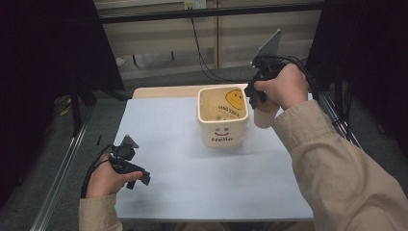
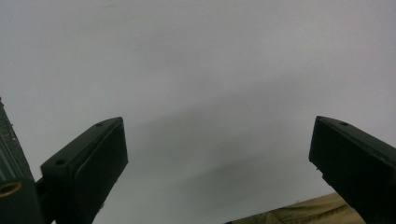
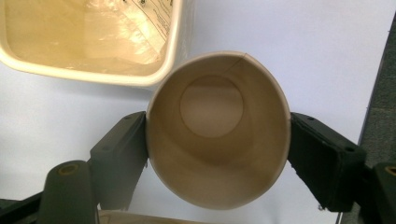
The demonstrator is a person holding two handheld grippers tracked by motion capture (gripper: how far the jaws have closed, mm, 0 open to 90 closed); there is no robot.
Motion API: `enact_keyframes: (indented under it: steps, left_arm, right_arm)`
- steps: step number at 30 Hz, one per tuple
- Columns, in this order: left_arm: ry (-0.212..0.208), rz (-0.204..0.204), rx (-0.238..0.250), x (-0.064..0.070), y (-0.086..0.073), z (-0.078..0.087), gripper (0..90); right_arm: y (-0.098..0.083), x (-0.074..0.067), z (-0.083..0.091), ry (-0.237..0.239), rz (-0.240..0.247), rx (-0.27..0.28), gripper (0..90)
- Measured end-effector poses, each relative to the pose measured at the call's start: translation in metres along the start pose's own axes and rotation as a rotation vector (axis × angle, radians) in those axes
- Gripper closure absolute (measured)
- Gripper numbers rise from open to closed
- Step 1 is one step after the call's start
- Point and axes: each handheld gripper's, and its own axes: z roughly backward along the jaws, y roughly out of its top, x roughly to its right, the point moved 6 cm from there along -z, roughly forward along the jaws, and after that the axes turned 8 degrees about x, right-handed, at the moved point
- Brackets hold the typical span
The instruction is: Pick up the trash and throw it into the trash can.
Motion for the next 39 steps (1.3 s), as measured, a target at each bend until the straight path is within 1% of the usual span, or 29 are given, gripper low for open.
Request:
enact_keyframes:
  steps: [2,3,6,7,8,9,12,13,14,15,16,19,20,21,22,24,25,26,27,28,30,31,32,33,34,35,36,38,39]
  left_arm:
    - [-0.001,0.001,0.002,0.000,0.000,0.000,4.2]
    - [-0.007,0.004,-0.001,0.000,0.000,0.000,4.3]
    - [-0.007,-0.001,-0.004,0.000,0.000,0.001,4.2]
    - [-0.006,-0.007,-0.006,0.000,-0.001,0.001,4.2]
    - [-0.006,-0.010,-0.005,-0.001,0.000,0.001,4.2]
    - [-0.008,-0.008,-0.003,0.000,0.000,0.001,4.2]
    - [-0.006,-0.011,0.008,-0.001,0.000,0.002,4.2]
    - [-0.007,-0.005,0.008,-0.001,0.000,0.002,4.2]
    - [-0.015,0.007,0.009,0.000,-0.001,0.002,4.2]
    - [-0.014,0.007,0.009,0.000,-0.001,0.002,4.2]
    - [-0.012,0.003,0.007,-0.001,-0.001,0.002,4.2]
    - [-0.011,-0.001,0.002,-0.001,-0.001,0.002,4.2]
    - [-0.009,-0.006,0.005,-0.002,0.000,0.002,4.2]
    - [-0.016,0.000,0.004,-0.001,-0.001,0.002,4.2]
    - [-0.010,-0.007,0.006,-0.001,0.000,0.002,4.2]
    - [-0.013,-0.010,0.000,-0.001,0.000,0.002,4.2]
    - [-0.012,-0.015,0.004,-0.001,0.000,0.002,4.2]
    - [-0.019,-0.011,-0.003,-0.001,0.000,0.002,4.2]
    - [-0.011,-0.017,0.005,-0.001,0.000,0.001,4.2]
    - [-0.016,-0.008,0.008,0.000,0.000,0.001,4.2]
    - [-0.015,-0.007,0.007,0.000,-0.001,0.002,4.2]
    - [-0.012,-0.014,0.008,-0.001,-0.001,0.002,4.2]
    - [-0.012,-0.013,0.008,-0.001,-0.001,0.002,4.2]
    - [-0.010,-0.003,0.013,-0.001,-0.001,0.002,4.2]
    - [-0.020,0.015,0.016,0.000,-0.001,0.001,4.2]
    - [-0.020,0.014,0.017,0.000,-0.001,0.001,4.2]
    - [-0.017,0.008,0.016,-0.001,-0.001,0.001,4.2]
    - [-0.022,0.013,0.015,0.000,-0.001,0.001,4.2]
    - [-0.021,0.014,0.016,0.000,-0.001,0.001,4.2]
  right_arm:
    - [0.003,0.000,0.004,-0.014,0.008,0.006,23.1]
    - [0.003,-0.001,0.006,-0.013,0.002,0.005,23.1]
    - [0.008,-0.002,0.012,-0.004,0.015,0.008,23.1]
    - [0.010,-0.001,0.014,-0.009,0.017,0.005,23.1]
    - [0.011,-0.002,0.015,-0.008,0.009,0.007,23.1]
    - [0.014,0.000,0.016,-0.004,0.019,0.007,23.1]
    - [0.016,0.001,0.019,-0.009,0.008,-0.002,23.3]
    - [0.018,0.002,0.020,-0.004,0.014,0.005,23.3]
    - [0.019,0.003,0.022,-0.010,0.011,0.005,23.3]
    - [0.021,0.003,0.024,-0.007,0.006,0.007,23.3]
    - [0.022,0.004,0.026,-0.013,0.009,0.002,23.3]
    - [0.027,0.004,0.034,0.012,0.004,0.008,23.3]
    - [0.028,0.004,0.036,0.006,0.004,0.003,23.4]
    - [0.031,0.004,0.039,0.004,0.011,0.005,23.4]
    - [0.033,0.003,0.043,0.002,0.003,0.006,23.4]
    - [0.036,0.003,0.048,0.003,0.004,0.011,23.3]
    - [0.038,0.003,0.050,-0.002,0.013,0.014,23.3]
    - [0.039,0.001,0.052,0.006,0.001,0.008,23.3]
    - [0.041,0.001,0.053,0.005,0.011,0.010,23.3]
    - [0.043,0.000,0.056,0.012,0.006,0.003,23.3]
    - [0.047,-0.002,0.058,0.010,0.014,0.011,23.3]
    - [0.048,-0.003,0.059,0.011,0.006,0.016,23.3]
    - [0.050,-0.003,0.061,-0.002,0.018,0.011,23.3]
    - [0.052,-0.004,0.063,-0.003,0.011,0.012,23.3]
    - [0.053,-0.004,0.065,-0.007,0.020,0.008,23.3]
    - [0.056,-0.006,0.067,-0.005,0.010,0.010,23.3]
    - [0.058,-0.006,0.069,-0.007,0.013,0.015,23.3]
    - [0.061,-0.007,0.073,-0.014,0.016,0.011,23.3]
    - [0.064,-0.009,0.074,-0.015,0.010,0.018,23.3]
